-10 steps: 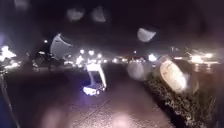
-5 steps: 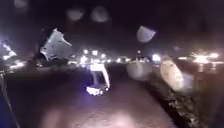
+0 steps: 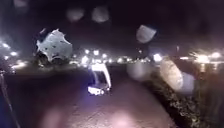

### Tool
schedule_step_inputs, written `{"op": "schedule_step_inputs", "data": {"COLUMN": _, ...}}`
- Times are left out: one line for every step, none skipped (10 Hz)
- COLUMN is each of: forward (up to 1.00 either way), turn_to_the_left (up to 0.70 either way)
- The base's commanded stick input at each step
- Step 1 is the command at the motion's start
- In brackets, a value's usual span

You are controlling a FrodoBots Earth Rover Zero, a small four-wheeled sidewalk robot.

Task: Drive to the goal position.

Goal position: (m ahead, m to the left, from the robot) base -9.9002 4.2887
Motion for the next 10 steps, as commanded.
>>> {"op": "schedule_step_inputs", "data": {"forward": 0.00, "turn_to_the_left": 0.50}}
{"op": "schedule_step_inputs", "data": {"forward": 0.00, "turn_to_the_left": 0.50}}
{"op": "schedule_step_inputs", "data": {"forward": 0.00, "turn_to_the_left": 0.50}}
{"op": "schedule_step_inputs", "data": {"forward": 0.00, "turn_to_the_left": 0.50}}
{"op": "schedule_step_inputs", "data": {"forward": 0.00, "turn_to_the_left": 0.50}}
{"op": "schedule_step_inputs", "data": {"forward": 0.00, "turn_to_the_left": 0.50}}
{"op": "schedule_step_inputs", "data": {"forward": 0.00, "turn_to_the_left": 0.50}}
{"op": "schedule_step_inputs", "data": {"forward": 0.00, "turn_to_the_left": 0.50}}
{"op": "schedule_step_inputs", "data": {"forward": 0.00, "turn_to_the_left": 0.50}}
{"op": "schedule_step_inputs", "data": {"forward": 0.00, "turn_to_the_left": 0.50}}
